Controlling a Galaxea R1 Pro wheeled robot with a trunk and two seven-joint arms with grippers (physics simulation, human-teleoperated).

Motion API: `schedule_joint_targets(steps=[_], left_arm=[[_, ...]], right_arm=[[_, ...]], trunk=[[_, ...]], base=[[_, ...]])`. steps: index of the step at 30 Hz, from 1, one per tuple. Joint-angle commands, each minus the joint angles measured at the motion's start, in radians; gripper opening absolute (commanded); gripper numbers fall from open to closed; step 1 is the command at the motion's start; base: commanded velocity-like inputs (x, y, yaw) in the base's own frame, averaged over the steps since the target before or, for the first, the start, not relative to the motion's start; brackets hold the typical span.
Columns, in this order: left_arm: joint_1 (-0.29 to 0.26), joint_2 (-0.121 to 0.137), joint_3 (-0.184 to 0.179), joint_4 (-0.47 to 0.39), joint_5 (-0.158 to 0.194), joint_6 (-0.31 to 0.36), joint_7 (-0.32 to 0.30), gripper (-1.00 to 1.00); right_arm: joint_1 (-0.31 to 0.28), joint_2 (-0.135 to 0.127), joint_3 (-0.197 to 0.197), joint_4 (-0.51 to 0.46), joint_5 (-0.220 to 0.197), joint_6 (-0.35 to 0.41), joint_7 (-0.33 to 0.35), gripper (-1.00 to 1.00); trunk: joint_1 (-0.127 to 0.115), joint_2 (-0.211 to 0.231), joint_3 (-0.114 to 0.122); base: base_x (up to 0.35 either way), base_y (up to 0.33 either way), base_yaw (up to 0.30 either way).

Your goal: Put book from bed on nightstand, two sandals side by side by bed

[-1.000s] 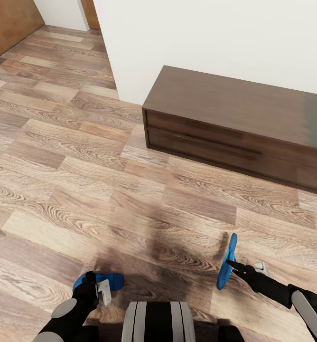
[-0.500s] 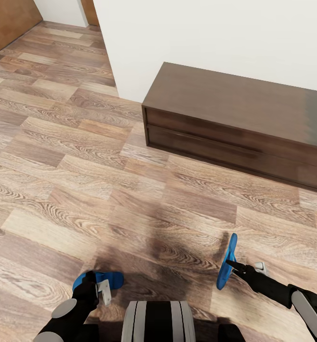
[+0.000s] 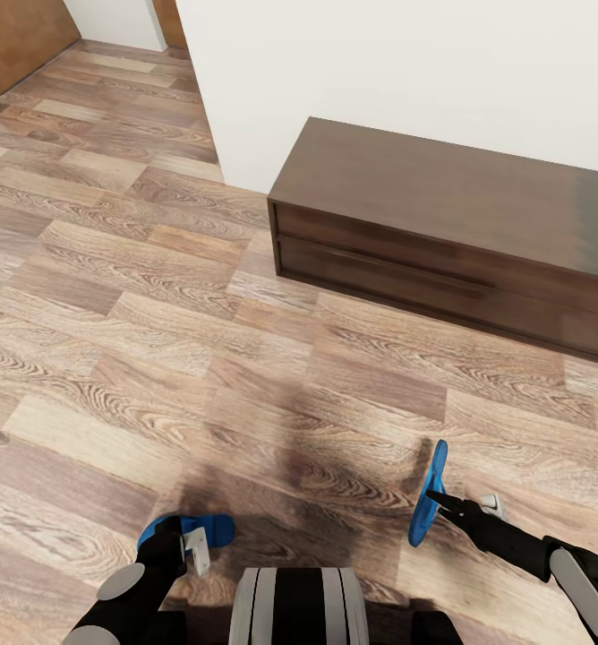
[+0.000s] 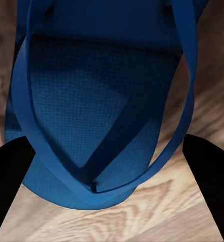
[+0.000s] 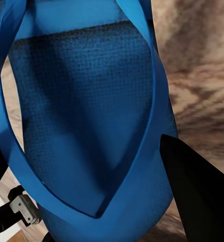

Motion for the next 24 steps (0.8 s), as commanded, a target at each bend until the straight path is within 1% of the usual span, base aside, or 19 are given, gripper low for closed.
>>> schedule_joint_targets(steps=[1, 17, 22, 24], left_arm=[[0.000, 0.000, -0.002, -0.002, -0.013, 0.000, -0.007, -1.00], [0.000, 0.000, -0.002, -0.001, -0.013, 0.002, -0.007, -1.00], [0.000, -0.001, -0.002, -0.001, -0.013, 0.002, -0.007, -1.00], [0.000, 0.000, -0.002, -0.001, -0.013, 0.028, -0.006, -1.00]], right_arm=[[0.000, 0.000, -0.001, 0.000, -0.004, 0.007, 0.001, -1.00], [0.000, 0.000, -0.001, 0.000, -0.004, 0.007, 0.001, -1.00], [0.000, 0.000, -0.002, 0.000, -0.004, 0.007, 0.002, -1.00], [0.000, 0.000, -0.001, 0.000, -0.004, 0.007, 0.002, -1.00]], trunk=[[0.000, 0.000, -0.001], [0.000, 0.000, -0.001], [-0.002, 0.001, 0.019], [-0.003, 0.001, 0.027]], base=[[0.000, 0.000, 0.000], [0.000, 0.000, 0.000], [0.000, 0.000, 0.000], [0.000, 0.000, 0.000]])
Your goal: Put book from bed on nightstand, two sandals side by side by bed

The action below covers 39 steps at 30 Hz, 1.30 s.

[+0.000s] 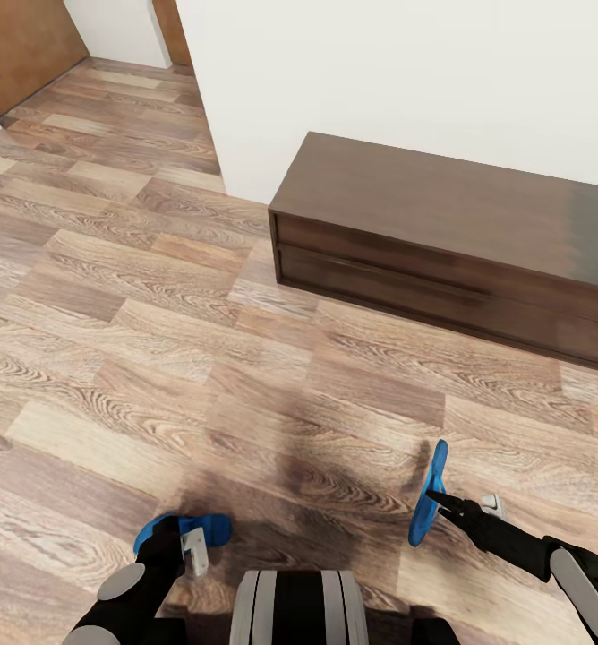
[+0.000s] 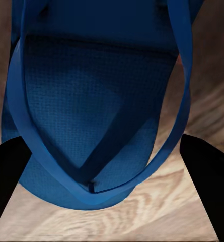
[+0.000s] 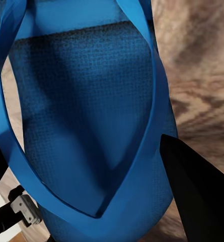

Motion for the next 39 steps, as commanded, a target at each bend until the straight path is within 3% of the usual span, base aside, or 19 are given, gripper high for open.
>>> schedule_joint_targets(steps=[1, 4, 13, 21, 24, 27, 29, 31, 34, 35, 38, 39], left_arm=[[0.000, 0.000, -0.002, -0.002, -0.006, 0.019, -0.008, -1.00], [0.000, 0.000, -0.002, -0.003, -0.007, 0.050, -0.006, -1.00], [0.000, -0.003, -0.002, -0.014, -0.006, 0.053, -0.008, -1.00], [0.000, -0.005, -0.002, -0.152, 0.000, 0.054, -0.024, -1.00], [0.000, -0.018, -0.002, -0.194, 0.005, 0.055, -0.050, -1.00], [-0.001, -0.030, 0.002, -0.262, 0.014, 0.056, -0.097, -1.00], [-0.001, -0.034, 0.004, -0.332, 0.048, 0.057, -0.170, -1.00], [-0.001, -0.036, 0.005, -0.419, 0.106, 0.070, -0.264, -1.00], [-0.002, -0.035, 0.007, -0.548, 0.190, 0.171, -0.390, -1.00], [-0.002, -0.033, 0.020, -0.626, 0.244, 0.228, -0.457, -1.00], [-0.002, -0.034, 0.064, -0.681, 0.317, 0.255, -0.515, -1.00], [-0.002, -0.034, 0.101, -0.697, 0.362, 0.261, -0.538, -1.00]], right_arm=[[0.000, 0.000, -0.001, 0.000, -0.002, 0.006, 0.001, -1.00], [0.000, 0.000, -0.001, 0.000, -0.002, 0.006, 0.001, -1.00], [0.000, -0.001, -0.003, 0.000, -0.002, 0.008, 0.001, -1.00], [0.000, -0.003, -0.004, 0.000, -0.002, 0.009, 0.001, -1.00], [0.000, -0.003, -0.004, 0.000, -0.002, 0.009, 0.001, -1.00], [0.000, -0.033, -0.003, 0.001, -0.002, 0.027, 0.001, -1.00], [0.000, -0.057, -0.003, 0.002, -0.002, 0.048, 0.001, -1.00], [0.000, -0.068, -0.003, 0.003, -0.002, 0.058, 0.000, -1.00], [0.000, -0.073, -0.003, 0.003, -0.001, 0.065, 0.000, -1.00], [0.000, -0.074, -0.003, 0.004, -0.001, 0.066, 0.000, -1.00], [0.000, -0.075, -0.003, 0.005, 0.000, 0.067, 0.000, -1.00], [0.000, -0.075, -0.003, 0.006, 0.000, 0.067, 0.000, -1.00]], trunk=[[0.000, 0.000, 0.000], [-0.001, 0.000, 0.007], [-0.005, 0.002, 0.042], [-0.009, 0.004, 0.073], [-0.010, 0.005, 0.085], [-0.011, 0.006, 0.096], [-0.012, 0.006, 0.104], [-0.013, 0.007, 0.112], [-0.014, 0.007, 0.123], [-0.015, 0.008, 0.127], [-0.016, 0.008, 0.139], [-0.017, 0.008, 0.143]], base=[[0.000, 0.000, 0.000], [0.000, 0.000, 0.000], [0.000, 0.000, 0.000], [0.000, 0.000, 0.000], [0.000, 0.000, 0.000], [0.000, 0.000, 0.000], [0.000, 0.000, 0.000], [0.000, 0.000, 0.000], [0.000, 0.000, 0.000], [0.000, 0.000, 0.000], [0.000, 0.000, 0.000], [0.000, 0.000, 0.000]])
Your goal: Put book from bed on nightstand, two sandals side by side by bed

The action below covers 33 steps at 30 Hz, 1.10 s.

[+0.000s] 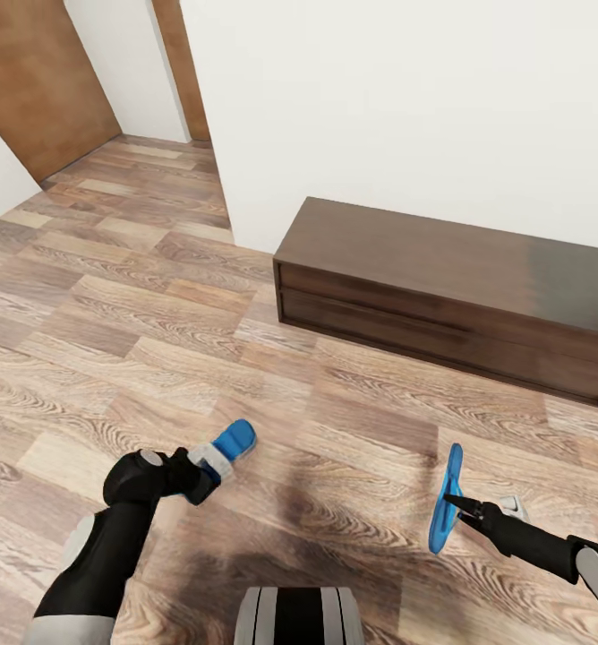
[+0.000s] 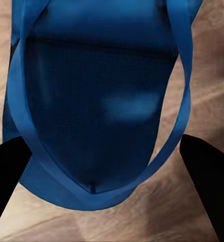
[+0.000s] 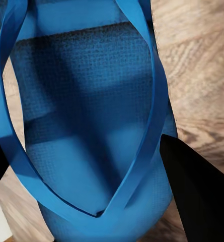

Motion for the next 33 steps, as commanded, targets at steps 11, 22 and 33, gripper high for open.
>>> schedule_joint_targets(steps=[11, 22, 33], left_arm=[[0.011, -0.007, 0.276, -0.013, 0.512, 0.020, -0.058, -1.00], [0.014, -0.012, 0.324, 0.122, 0.605, 0.015, -0.047, -1.00], [0.014, -0.011, 0.329, 0.136, 0.607, 0.015, -0.047, -1.00]], right_arm=[[0.000, 0.001, -0.001, 0.000, -0.001, 0.007, 0.000, -1.00], [0.000, 0.002, 0.000, -0.002, 0.005, 0.006, 0.000, -1.00], [0.000, -0.012, -0.001, -0.003, 0.006, 0.006, 0.001, -1.00]], trunk=[[-0.005, 0.002, 0.042], [-0.008, 0.004, 0.069], [-0.013, 0.007, 0.112]], base=[[0.000, 0.000, 0.000], [0.000, 0.000, 0.000], [0.000, 0.000, 0.000]])
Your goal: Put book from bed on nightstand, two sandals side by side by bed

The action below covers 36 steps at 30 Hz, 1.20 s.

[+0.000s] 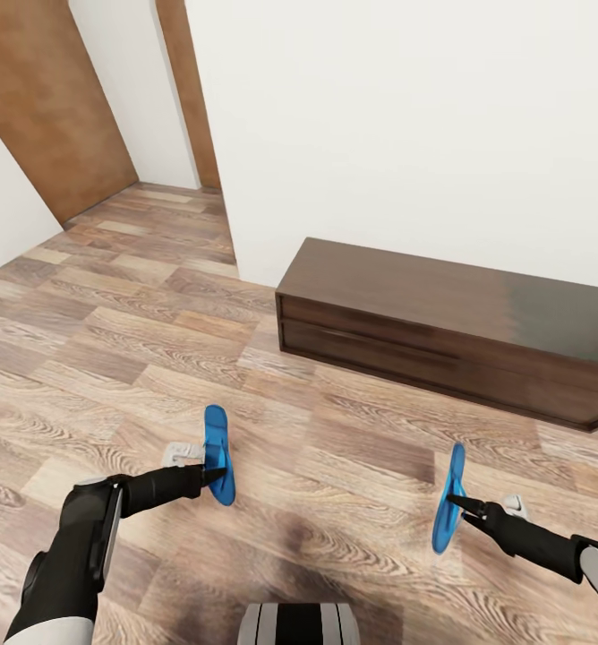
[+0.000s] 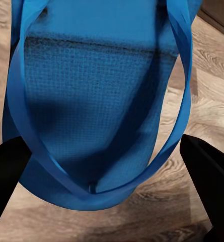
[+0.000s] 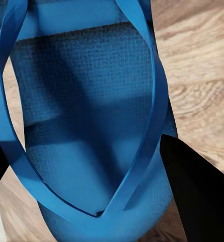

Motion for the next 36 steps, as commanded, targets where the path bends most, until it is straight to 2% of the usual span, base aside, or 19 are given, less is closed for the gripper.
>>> schedule_joint_targets(steps=[1, 8, 10, 14, 36], left_arm=[[-0.001, -0.001, 0.004, -0.001, -0.009, 0.007, -0.011, -1.00], [-0.001, -0.001, 0.005, -0.003, -0.005, 0.008, -0.015, -1.00], [-0.001, -0.001, 0.004, -0.004, -0.004, 0.009, -0.017, -1.00], [-0.001, -0.001, 0.003, -0.004, -0.004, 0.009, -0.017, -1.00], [-0.001, -0.002, 0.001, -0.002, -0.005, 0.007, -0.015, -1.00]], right_arm=[[0.000, -0.001, -0.001, -0.001, -0.001, 0.006, 0.002, -1.00], [0.000, -0.003, -0.001, -0.011, -0.001, 0.006, 0.002, -1.00], [0.000, -0.008, 0.001, -0.075, -0.001, 0.007, 0.002, -1.00], [0.000, -0.013, 0.003, -0.134, -0.001, 0.022, 0.003, -1.00], [0.000, -0.013, 0.005, -0.143, 0.005, 0.032, 0.000, -1.00]], trunk=[[-0.001, 0.000, 0.003], [-0.004, 0.002, 0.030], [-0.005, 0.002, 0.038], [-0.006, 0.003, 0.054], [-0.016, 0.008, 0.139]], base=[[0.000, 0.000, 0.000], [0.000, 0.000, 0.000], [0.000, 0.000, 0.000], [0.000, 0.000, 0.000], [0.000, 0.000, 0.000]])
